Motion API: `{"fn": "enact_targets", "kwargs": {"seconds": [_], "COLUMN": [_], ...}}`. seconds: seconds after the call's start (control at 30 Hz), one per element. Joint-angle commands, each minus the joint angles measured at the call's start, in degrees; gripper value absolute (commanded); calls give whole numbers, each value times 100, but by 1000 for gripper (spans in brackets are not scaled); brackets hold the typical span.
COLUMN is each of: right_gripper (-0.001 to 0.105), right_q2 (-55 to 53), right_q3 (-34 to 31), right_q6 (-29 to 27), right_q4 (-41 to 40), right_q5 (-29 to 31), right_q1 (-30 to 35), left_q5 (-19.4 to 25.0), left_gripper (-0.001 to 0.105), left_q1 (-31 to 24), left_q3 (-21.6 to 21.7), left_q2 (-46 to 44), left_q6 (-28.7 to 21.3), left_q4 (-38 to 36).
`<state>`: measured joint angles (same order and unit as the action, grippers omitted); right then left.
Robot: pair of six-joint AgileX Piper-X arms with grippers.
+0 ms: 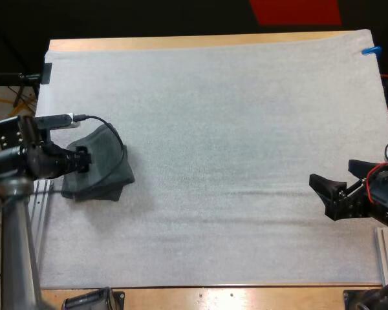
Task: Pick towel from pile fold and stack
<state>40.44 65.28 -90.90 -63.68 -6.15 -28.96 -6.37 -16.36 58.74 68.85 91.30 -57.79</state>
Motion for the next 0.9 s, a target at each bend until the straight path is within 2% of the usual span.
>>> {"fn": "enact_targets", "kwargs": {"seconds": [0.0, 0.2, 0.4, 0.6, 0.77, 0.83, 0.87], "right_gripper": [77, 77, 77, 77, 77, 77, 77], "right_q2": [11, 454, 1297, 1593, 1373, 1088, 1018], "right_q3": [20, 20, 20, 20, 20, 20, 20], "right_q6": [-54, -58, -434, -898, -1402, -1328, -1338], "right_q4": [53, 50, 89, 89, 45, 46, 46], "right_q5": [-59, 2, 1023, 981, 776, 699, 711], "right_q1": [-3, 12, 135, 1283, 2680, 3209, 3256], "left_q5": [-125, -156, -141, -12, 60, 63, 94], "left_gripper": [86, 86, 86, 86, 86, 86, 86], "left_q1": [71, 711, 1268, 1332, 1332, 1364, 1412], "left_q3": [52, 52, 52, 52, 52, 52, 52], "left_q2": [-233, -1241, -2005, -2448, -2736, -2900, -2939], "left_q6": [13, 16, 243, 48, 3, 3, 3], "left_q4": [18, -13, -63, -171, -172, -172, -172]}}
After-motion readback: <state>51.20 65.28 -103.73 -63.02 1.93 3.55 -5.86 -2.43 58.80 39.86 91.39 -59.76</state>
